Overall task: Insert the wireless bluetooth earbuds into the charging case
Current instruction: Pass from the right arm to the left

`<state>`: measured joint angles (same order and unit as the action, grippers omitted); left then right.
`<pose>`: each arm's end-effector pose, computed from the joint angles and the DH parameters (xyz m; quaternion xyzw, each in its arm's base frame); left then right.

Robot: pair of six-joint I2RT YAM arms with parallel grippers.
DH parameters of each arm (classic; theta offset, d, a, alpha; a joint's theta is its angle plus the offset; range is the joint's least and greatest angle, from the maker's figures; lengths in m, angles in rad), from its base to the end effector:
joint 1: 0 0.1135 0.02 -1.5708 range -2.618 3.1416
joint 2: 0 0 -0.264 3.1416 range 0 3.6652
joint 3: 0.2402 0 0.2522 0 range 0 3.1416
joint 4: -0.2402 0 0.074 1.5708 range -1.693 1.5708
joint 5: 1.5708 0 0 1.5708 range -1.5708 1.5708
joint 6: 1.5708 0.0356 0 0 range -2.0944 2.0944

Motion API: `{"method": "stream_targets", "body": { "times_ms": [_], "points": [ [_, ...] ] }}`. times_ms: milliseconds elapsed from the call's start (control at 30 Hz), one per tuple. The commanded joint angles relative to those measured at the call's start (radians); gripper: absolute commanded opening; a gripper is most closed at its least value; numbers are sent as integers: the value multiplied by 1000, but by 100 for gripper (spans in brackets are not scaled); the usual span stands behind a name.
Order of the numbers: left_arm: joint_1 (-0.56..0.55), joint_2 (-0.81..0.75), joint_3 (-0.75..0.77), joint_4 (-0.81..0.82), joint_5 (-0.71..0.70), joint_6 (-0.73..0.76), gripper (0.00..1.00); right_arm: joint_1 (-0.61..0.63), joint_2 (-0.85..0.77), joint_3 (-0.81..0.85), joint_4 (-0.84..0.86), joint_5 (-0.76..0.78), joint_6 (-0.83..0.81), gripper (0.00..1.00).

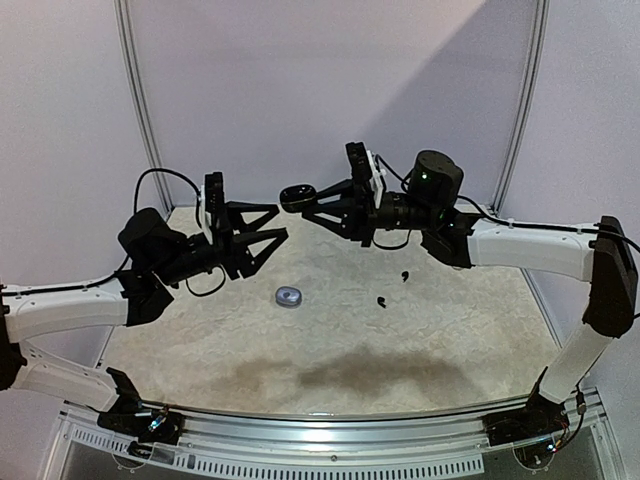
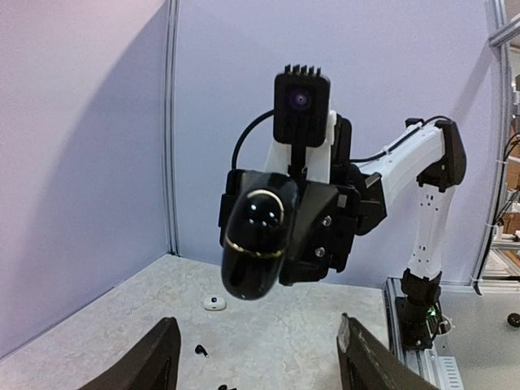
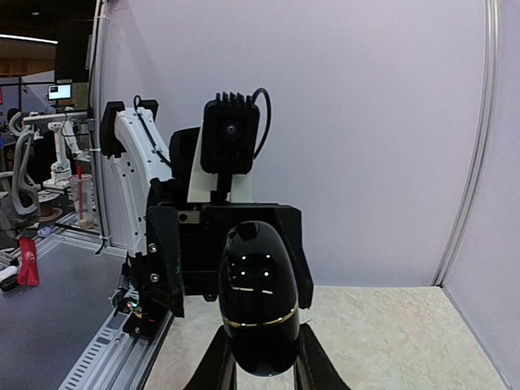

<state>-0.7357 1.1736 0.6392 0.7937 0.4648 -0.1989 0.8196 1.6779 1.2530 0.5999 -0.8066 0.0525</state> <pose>0.1832 -0.1873 0.3109 0.3334 0.5237 -0.4728 0.6253 0.2496 0.3050 0.3468 -0.5000 0.4356 0.5262 0.5323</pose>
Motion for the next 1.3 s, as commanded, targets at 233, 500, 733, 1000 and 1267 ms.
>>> {"method": "stream_targets", "body": {
  "times_ms": [233,500,733,1000,1267],
  "points": [
    [-40,61,48,60,4,-14,53,6,-3,7,22,-96,35,5],
    [-71,82,65,114,-8,16,46,4,-1,6,25,-97,35,4],
    [-80,86,67,106,-12,23,30,4,0,5,25,-95,32,3],
    [-82,86,70,107,-7,43,0,5,6,12,13,-92,26,6],
    [-82,62,39,86,12,170,0,6,-19,25,-169,-15,-88,75]
  ]
}}
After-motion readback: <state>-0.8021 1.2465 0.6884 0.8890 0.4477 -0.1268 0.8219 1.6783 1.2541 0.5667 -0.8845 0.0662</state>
